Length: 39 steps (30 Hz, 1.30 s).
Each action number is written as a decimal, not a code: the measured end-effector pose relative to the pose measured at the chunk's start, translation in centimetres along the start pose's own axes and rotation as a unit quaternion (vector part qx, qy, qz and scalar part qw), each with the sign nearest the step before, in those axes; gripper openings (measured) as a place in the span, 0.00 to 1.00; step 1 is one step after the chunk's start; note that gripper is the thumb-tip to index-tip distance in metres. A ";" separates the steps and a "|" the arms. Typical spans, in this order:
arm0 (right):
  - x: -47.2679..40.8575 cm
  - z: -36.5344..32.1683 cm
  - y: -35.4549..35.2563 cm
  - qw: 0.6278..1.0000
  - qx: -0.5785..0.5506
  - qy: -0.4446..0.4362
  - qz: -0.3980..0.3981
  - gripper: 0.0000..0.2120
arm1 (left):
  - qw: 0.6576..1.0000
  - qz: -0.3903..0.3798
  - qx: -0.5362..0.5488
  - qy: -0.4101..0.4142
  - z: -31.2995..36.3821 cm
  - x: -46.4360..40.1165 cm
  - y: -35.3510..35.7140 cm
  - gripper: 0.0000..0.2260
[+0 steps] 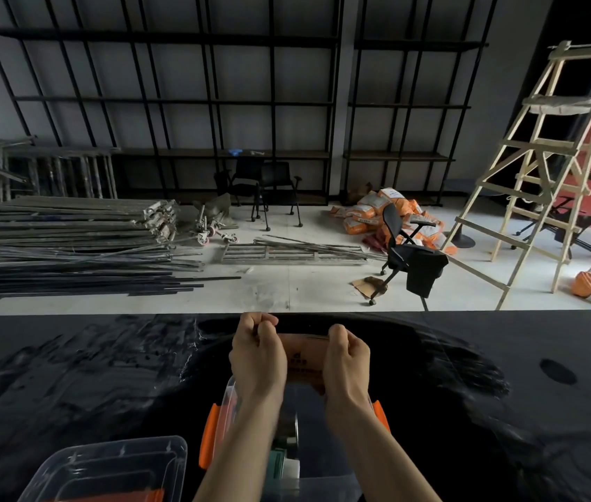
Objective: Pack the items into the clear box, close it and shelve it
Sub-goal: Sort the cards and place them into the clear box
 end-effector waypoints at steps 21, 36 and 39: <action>-1.9 -0.1 0.5 0.989 0.020 0.012 -0.148 0.24 | 0.982 -0.185 -0.001 0.033 -0.6 1.0 0.6 0.05; -1.6 0.5 -0.7 0.970 0.163 -0.113 -0.142 0.11 | 0.971 -0.233 0.008 -0.047 -2.9 1.6 1.4 0.05; -1.9 0.7 -1.3 0.955 0.223 -0.146 -0.130 0.10 | 0.969 -0.240 -0.025 -0.049 -2.6 1.8 1.5 0.06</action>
Point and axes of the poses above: each hand's wrist, its own x-axis away from the middle knuckle, its own y-axis out of the palm, z = x × y, the point moved 2 cm from there along -x, towards the middle knuckle, and after that the axes turned 5 degrees about z, right-handed, at the moved point
